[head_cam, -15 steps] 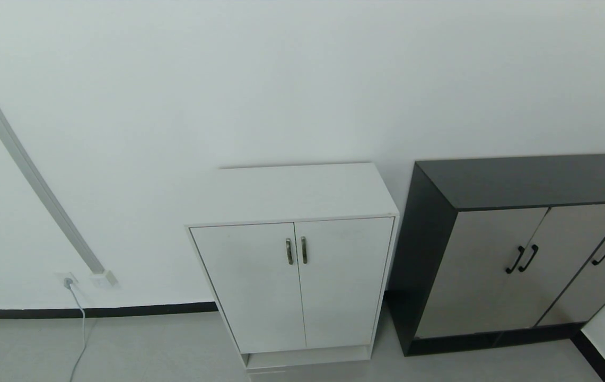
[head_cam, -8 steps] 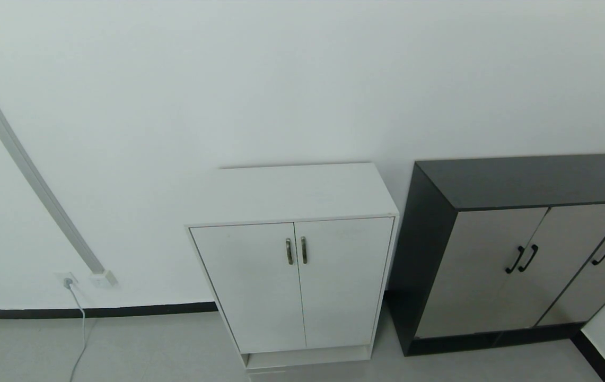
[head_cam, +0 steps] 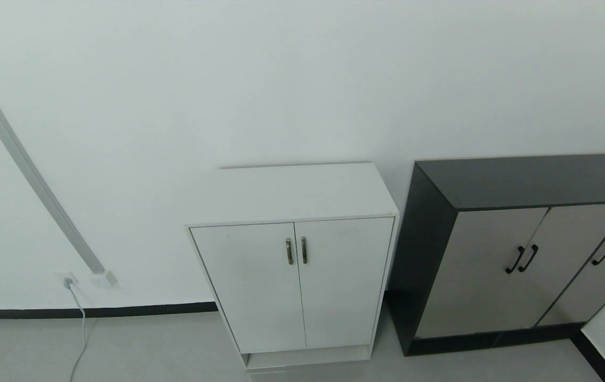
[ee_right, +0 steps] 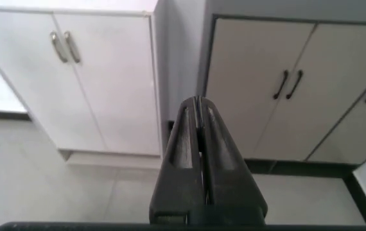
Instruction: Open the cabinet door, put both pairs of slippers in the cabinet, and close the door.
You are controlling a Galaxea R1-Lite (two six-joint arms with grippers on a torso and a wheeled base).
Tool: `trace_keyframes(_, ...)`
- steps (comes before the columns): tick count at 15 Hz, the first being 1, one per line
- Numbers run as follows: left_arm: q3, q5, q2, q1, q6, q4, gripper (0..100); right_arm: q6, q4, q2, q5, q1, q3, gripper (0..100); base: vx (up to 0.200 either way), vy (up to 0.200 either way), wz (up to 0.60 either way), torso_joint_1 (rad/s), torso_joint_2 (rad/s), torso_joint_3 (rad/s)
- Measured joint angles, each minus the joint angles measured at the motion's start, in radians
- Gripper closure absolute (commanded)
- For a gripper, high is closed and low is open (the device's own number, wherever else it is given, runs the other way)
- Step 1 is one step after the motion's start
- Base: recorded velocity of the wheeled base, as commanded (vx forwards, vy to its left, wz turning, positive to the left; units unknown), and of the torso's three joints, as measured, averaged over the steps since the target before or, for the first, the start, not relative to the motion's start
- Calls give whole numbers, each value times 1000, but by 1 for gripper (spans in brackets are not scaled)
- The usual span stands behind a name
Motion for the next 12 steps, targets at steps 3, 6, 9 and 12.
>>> trace_keyframes(3,0,0,0,0,1,0,100,45,-1,-8,-33,-1,0,100,0,0,0,0,0,0)
trace_keyframes(6,0,0,0,0,2,0,100,71,-8,-10,-80,-1,0,100,0,0,0,0,0,0)
trace_keyframes(9,0,0,0,0,3,0,100,68,-9,-11,-80,-1,0,100,0,0,0,0,0,0)
trace_keyframes(12,0,0,0,0,3,0,100,62,-8,-11,-77,-1,0,100,0,0,0,0,0,0)
